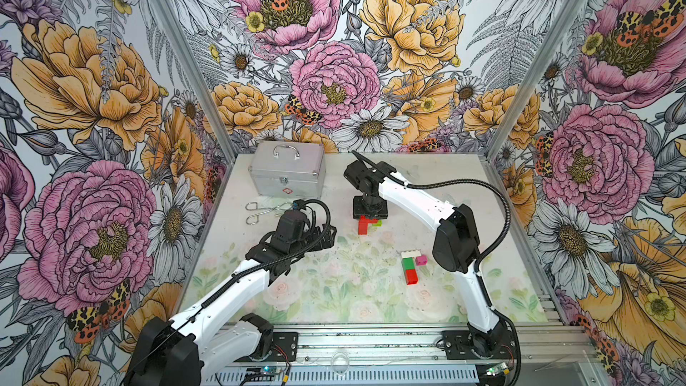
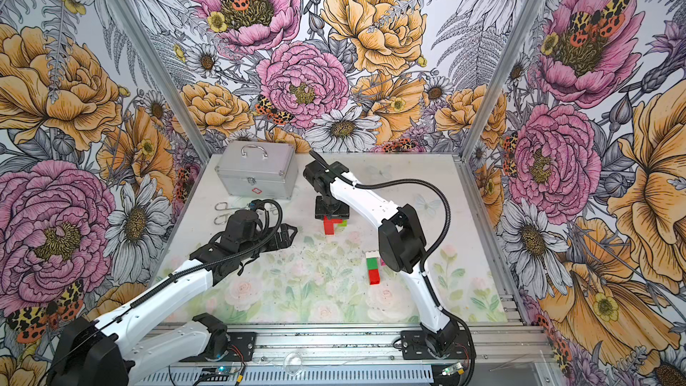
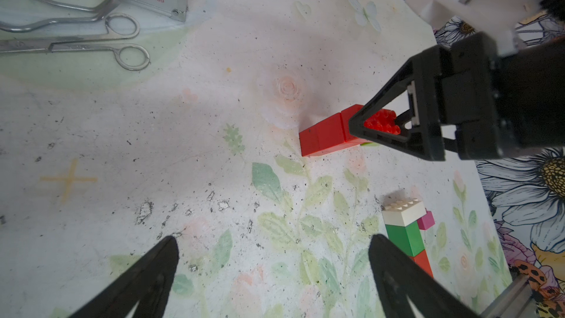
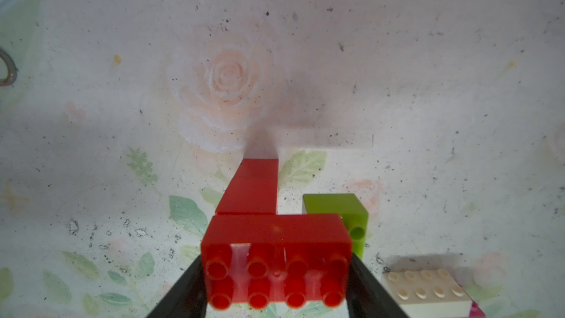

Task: Assemble the letter r with lego
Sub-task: Assemble the lego brick with the lego brick.

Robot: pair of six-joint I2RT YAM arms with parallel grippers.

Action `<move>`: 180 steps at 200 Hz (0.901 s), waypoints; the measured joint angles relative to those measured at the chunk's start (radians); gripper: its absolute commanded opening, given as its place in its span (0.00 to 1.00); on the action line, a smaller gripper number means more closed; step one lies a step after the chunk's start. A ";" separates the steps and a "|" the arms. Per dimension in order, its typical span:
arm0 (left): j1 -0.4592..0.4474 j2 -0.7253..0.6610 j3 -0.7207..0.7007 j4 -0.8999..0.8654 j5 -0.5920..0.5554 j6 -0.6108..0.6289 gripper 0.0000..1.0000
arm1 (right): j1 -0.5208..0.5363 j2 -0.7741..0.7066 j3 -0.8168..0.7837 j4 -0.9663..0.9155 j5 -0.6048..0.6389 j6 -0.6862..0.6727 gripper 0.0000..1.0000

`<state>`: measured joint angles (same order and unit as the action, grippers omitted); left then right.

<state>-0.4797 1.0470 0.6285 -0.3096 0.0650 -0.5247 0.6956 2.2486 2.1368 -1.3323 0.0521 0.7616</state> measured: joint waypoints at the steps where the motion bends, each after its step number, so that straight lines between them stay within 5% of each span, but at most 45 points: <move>1: 0.000 0.000 0.000 0.000 0.000 0.000 0.99 | 0.000 0.001 0.000 0.000 0.000 0.000 0.54; 180: 0.001 -0.026 -0.001 -0.014 0.000 0.000 0.99 | 0.000 0.038 0.046 -0.031 0.012 -0.120 0.52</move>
<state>-0.4789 1.0206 0.6277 -0.3233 0.0650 -0.5251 0.6956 2.2868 2.1830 -1.3632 0.0643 0.6415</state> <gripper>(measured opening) 0.987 0.652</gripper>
